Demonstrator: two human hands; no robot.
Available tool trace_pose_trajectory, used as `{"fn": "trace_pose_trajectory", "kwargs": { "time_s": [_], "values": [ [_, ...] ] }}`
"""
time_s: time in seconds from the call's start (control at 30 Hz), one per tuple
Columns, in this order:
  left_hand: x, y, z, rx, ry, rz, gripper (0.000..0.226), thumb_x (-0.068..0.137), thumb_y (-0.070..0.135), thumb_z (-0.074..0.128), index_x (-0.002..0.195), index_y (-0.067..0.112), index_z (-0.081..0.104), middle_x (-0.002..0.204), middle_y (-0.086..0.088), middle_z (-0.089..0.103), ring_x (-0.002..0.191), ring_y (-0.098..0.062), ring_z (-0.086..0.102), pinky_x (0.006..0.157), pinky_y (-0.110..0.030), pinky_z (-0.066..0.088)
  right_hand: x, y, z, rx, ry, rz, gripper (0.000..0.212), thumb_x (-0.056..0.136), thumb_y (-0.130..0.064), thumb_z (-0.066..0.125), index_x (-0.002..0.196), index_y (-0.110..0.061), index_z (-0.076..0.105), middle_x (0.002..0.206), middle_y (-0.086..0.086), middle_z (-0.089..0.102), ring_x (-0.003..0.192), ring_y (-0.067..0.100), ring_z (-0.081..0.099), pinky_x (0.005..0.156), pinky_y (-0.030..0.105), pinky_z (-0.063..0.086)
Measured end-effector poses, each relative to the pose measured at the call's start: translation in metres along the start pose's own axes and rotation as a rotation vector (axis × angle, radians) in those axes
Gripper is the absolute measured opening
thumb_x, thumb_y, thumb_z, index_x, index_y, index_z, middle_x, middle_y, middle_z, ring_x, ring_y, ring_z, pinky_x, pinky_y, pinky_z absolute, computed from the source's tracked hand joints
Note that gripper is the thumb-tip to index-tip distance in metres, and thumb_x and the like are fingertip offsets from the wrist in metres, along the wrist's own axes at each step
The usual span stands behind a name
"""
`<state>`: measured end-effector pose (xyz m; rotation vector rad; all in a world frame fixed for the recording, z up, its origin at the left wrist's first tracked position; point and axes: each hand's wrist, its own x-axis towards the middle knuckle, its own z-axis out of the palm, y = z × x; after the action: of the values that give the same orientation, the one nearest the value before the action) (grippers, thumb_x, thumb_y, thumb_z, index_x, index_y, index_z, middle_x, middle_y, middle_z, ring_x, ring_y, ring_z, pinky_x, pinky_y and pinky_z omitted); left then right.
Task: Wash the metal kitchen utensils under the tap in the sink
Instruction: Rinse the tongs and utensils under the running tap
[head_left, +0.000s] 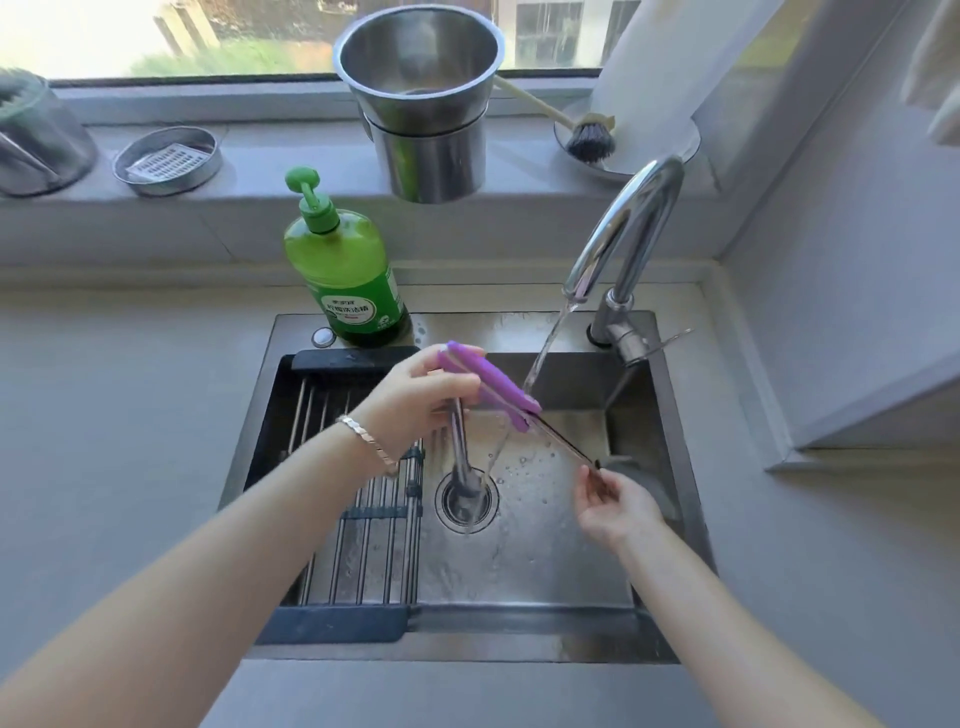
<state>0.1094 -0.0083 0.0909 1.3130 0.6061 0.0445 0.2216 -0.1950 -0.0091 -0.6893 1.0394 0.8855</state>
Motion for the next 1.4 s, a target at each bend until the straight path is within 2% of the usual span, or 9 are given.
{"fn": "trace_pose_trajectory", "kwargs": {
  "time_s": [0.2,0.4,0.57,0.73,0.9,1.03,1.2,1.3,1.4],
  "values": [
    [0.015,-0.025,0.048,0.077,0.266,0.131,0.01,0.082,0.016,0.065,0.075,0.021,0.062,0.068,0.003,0.068,0.065,-0.013,0.066,0.054,-0.021,0.051,0.013,0.025,-0.005,-0.057,-0.023,0.187,0.018,0.095,-0.001,0.043,0.083,0.008,0.053,0.074,0.018,0.057,0.053,0.026,0.06,0.031,0.027,0.049],
    [0.046,-0.031,0.084,0.252,0.443,0.081,0.023,0.079,0.03,0.067,0.064,0.023,0.05,0.06,0.003,0.055,0.058,-0.017,0.052,0.063,-0.031,0.047,0.018,0.031,-0.018,-0.566,-0.063,0.378,0.03,0.094,-0.01,0.043,0.082,0.013,0.058,0.061,0.02,0.067,0.045,0.026,0.063,0.037,0.026,0.052],
    [0.061,-0.033,0.094,0.415,0.544,0.073,0.018,0.077,0.036,0.065,0.078,0.02,0.058,0.068,0.007,0.056,0.063,-0.011,0.051,0.056,-0.019,0.038,0.026,0.001,-0.03,-0.809,0.019,0.116,0.017,0.093,-0.01,0.045,0.088,0.001,0.057,0.079,0.013,0.064,0.07,0.022,0.059,0.044,0.022,0.053],
    [0.064,-0.029,0.093,0.466,0.608,0.016,0.015,0.073,0.035,0.063,0.067,0.022,0.057,0.057,0.011,0.053,0.057,-0.008,0.051,0.05,-0.019,0.034,0.027,-0.041,-0.037,-0.844,0.075,-0.114,0.013,0.093,-0.007,0.046,0.1,-0.001,0.055,0.083,0.012,0.063,0.074,0.022,0.06,0.059,0.028,0.047],
    [0.049,-0.037,0.096,0.494,0.426,0.071,0.009,0.073,0.026,0.062,0.071,0.018,0.064,0.06,0.009,0.059,0.062,-0.013,0.055,0.061,-0.026,0.047,0.029,-0.071,-0.024,-0.874,0.081,-0.313,0.024,0.096,-0.01,0.043,0.115,0.001,0.054,0.093,0.014,0.062,0.073,0.022,0.057,0.075,0.03,0.048],
    [0.043,-0.037,0.096,0.573,0.363,0.15,0.005,0.075,0.02,0.064,0.073,0.023,0.061,0.065,0.014,0.057,0.071,-0.008,0.059,0.066,-0.019,0.047,0.034,-0.091,0.006,-0.927,0.102,-0.495,0.031,0.095,-0.006,0.044,0.123,0.006,0.05,0.094,0.018,0.062,0.073,0.021,0.058,0.07,0.026,0.048],
    [0.049,-0.02,0.087,0.631,0.362,0.233,0.01,0.074,0.012,0.064,0.078,0.02,0.062,0.065,0.014,0.054,0.075,-0.02,0.059,0.078,-0.032,0.051,0.042,-0.11,0.054,-1.149,0.118,-0.782,0.059,0.09,-0.006,0.047,0.144,-0.004,0.024,0.148,0.014,0.034,0.132,0.027,0.037,0.11,0.036,0.03],
    [0.049,-0.015,0.08,0.648,0.414,0.234,0.007,0.073,0.014,0.065,0.074,0.018,0.06,0.062,0.01,0.054,0.068,-0.018,0.056,0.073,-0.03,0.05,0.048,-0.116,0.082,-1.192,0.115,-0.859,0.053,0.089,-0.008,0.048,0.14,-0.005,0.032,0.144,0.012,0.039,0.122,0.022,0.043,0.094,0.026,0.031],
    [0.048,-0.017,0.066,0.641,0.46,0.21,0.008,0.072,0.017,0.068,0.075,0.017,0.06,0.065,0.01,0.058,0.063,-0.008,0.055,0.061,-0.007,0.042,0.055,-0.111,0.098,-1.19,0.148,-0.866,0.056,0.091,-0.016,0.05,0.141,-0.004,0.027,0.141,0.015,0.042,0.117,0.024,0.046,0.089,0.028,0.033]
  ]
}}
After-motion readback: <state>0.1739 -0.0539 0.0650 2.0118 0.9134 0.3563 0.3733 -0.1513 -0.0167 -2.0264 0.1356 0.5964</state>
